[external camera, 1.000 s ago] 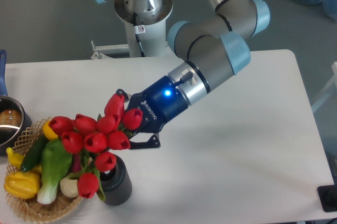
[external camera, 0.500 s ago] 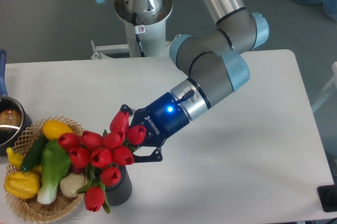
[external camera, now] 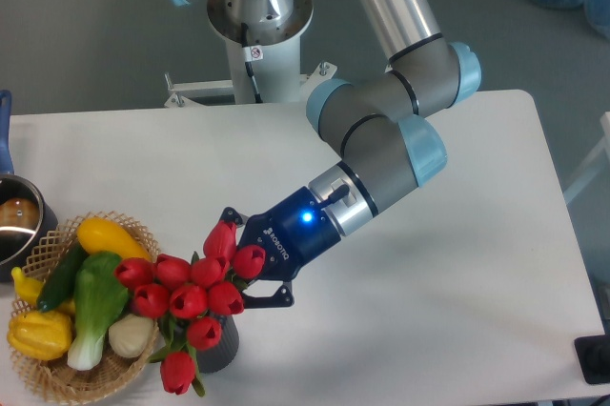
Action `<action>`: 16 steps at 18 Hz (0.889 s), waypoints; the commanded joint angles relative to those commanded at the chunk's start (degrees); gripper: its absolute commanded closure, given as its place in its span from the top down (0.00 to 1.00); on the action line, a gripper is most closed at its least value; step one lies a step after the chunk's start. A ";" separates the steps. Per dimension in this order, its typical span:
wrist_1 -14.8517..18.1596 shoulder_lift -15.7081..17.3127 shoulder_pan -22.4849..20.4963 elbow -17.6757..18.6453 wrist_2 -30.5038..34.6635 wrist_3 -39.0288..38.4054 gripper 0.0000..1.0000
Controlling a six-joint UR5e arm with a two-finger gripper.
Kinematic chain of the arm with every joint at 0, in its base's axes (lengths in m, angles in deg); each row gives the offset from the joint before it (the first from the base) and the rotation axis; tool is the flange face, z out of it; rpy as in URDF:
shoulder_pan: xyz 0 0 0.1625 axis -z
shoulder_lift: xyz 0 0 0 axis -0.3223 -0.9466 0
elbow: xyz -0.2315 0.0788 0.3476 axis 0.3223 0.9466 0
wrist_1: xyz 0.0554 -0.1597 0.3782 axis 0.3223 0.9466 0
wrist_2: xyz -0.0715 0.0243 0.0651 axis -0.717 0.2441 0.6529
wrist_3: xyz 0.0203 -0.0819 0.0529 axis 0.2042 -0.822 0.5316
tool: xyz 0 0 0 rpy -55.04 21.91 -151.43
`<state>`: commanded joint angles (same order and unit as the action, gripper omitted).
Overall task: Insert the flowers into the vase
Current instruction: 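Lower the tulip stems down into the black vase opening, then open the gripper to release the tulips in the vase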
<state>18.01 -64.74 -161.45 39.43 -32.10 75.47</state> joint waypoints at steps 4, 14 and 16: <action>0.00 -0.35 0.35 2.11 0.18 2.73 0.10; 0.00 -0.18 0.53 4.49 2.20 3.35 1.00; 0.00 0.08 0.53 4.40 2.63 3.44 1.00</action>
<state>18.01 -64.65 -160.92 43.83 -29.46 78.91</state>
